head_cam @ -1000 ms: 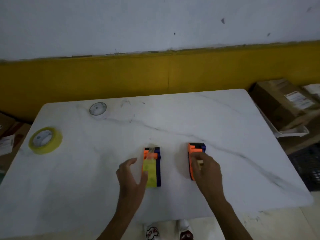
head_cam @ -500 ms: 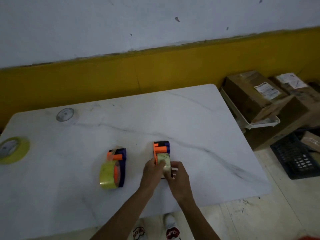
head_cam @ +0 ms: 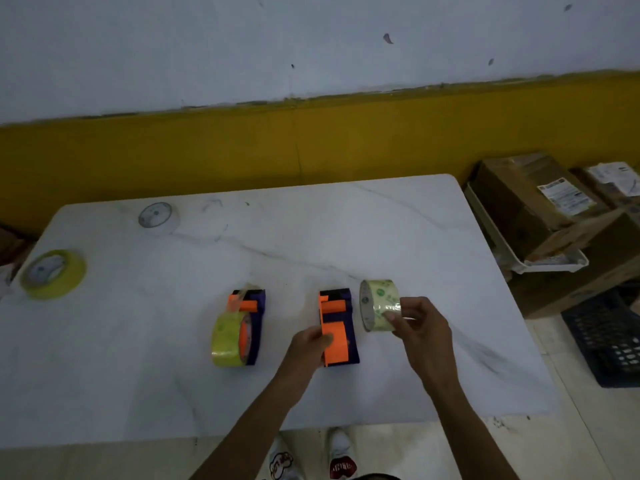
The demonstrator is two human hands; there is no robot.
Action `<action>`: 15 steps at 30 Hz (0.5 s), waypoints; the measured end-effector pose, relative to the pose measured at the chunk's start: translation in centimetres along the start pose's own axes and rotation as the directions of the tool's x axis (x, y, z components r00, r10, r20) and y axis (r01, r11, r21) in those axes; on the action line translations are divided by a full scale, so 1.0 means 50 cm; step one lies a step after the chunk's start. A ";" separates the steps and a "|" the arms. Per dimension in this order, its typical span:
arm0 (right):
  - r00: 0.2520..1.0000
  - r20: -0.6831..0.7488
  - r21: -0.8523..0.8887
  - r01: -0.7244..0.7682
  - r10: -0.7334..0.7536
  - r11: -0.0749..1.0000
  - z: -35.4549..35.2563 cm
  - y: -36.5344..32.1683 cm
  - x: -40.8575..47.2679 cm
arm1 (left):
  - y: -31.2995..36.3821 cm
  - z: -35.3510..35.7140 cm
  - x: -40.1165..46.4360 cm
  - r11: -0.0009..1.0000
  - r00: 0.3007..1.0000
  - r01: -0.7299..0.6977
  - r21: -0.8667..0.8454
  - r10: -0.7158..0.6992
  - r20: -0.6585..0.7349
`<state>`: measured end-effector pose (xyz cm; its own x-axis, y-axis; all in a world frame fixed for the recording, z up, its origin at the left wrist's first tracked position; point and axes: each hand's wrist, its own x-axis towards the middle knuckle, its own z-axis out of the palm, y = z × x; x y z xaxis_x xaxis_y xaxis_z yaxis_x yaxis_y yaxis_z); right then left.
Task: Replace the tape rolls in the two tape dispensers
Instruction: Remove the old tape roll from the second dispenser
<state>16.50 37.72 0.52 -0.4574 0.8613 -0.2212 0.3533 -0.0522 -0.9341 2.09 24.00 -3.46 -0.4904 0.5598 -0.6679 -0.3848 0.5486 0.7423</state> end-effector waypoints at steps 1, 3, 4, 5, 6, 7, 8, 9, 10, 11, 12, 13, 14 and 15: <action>1.000 0.022 0.030 0.007 -0.007 1.000 0.001 -0.013 0.004 | -0.005 -0.003 0.000 0.999 1.000 -0.011 0.041 0.010 0.016; 0.997 0.070 0.080 0.023 -0.028 0.997 0.017 -0.041 0.013 | 0.004 -0.014 -0.012 0.969 0.994 -0.108 0.222 0.111 0.000; 0.995 0.096 0.098 0.032 -0.041 0.995 0.031 -0.058 0.017 | 0.012 -0.026 -0.013 0.932 0.981 -0.164 0.324 0.190 -0.050; 0.991 0.123 0.120 0.038 -0.052 0.992 0.050 -0.074 0.021 | 0.029 -0.041 -0.019 0.893 0.950 -0.232 0.386 0.293 -0.108; 0.987 0.148 0.154 0.035 -0.058 0.987 0.073 -0.090 0.024 | 0.048 -0.061 -0.024 0.852 0.901 -0.316 0.417 0.408 -0.150; 0.984 0.170 0.190 0.028 -0.061 0.981 0.100 -0.107 0.026 | 0.071 -0.085 -0.028 0.808 0.848 -0.403 0.430 0.506 -0.157; 0.979 0.192 0.224 0.017 -0.062 0.974 0.132 -0.122 0.028 | 0.093 -0.113 -0.028 0.758 0.803 -0.477 0.444 0.581 -0.129; 0.974 0.217 0.259 0.002 -0.060 0.966 0.167 -0.135 0.029 | 0.113 -0.143 -0.024 0.714 0.771 -0.531 0.456 0.631 -0.088; 0.967 0.247 0.296 -0.023 -0.054 0.955 0.206 -0.147 0.029 | 0.125 -0.175 -0.015 0.695 0.753 -0.571 0.436 0.655 -0.059; 0.961 0.274 0.326 -0.054 -0.040 0.944 0.247 -0.159 0.028 | 0.134 -0.209 -0.006 0.717 0.760 -0.587 0.376 0.648 -0.050; 0.955 0.296 0.348 -0.081 -0.027 0.934 0.290 -0.169 0.027 | 0.138 -0.246 0.002 0.753 0.774 -0.587 0.297 0.630 -0.068; 0.949 0.314 0.352 -0.094 -0.023 0.931 0.335 -0.178 0.026 | 0.138 -0.286 0.009 0.777 0.783 -0.579 0.246 0.614 -0.099; 0.942 0.334 0.333 -0.087 -0.032 0.939 0.380 -0.184 0.025 | 0.134 -0.330 0.014 0.789 0.784 -0.571 0.224 0.606 -0.136; 0.934 0.354 0.277 -0.051 -0.053 0.960 0.425 -0.187 0.024 | 0.128 -0.378 0.019 0.799 0.785 -0.560 0.220 0.597 -0.168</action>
<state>-4.69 28.54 3.05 -0.7348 0.6278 -0.2568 0.1366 -0.2338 -0.9626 -15.63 16.29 1.65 -0.7460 0.6620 -0.0719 0.1396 0.2612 0.9551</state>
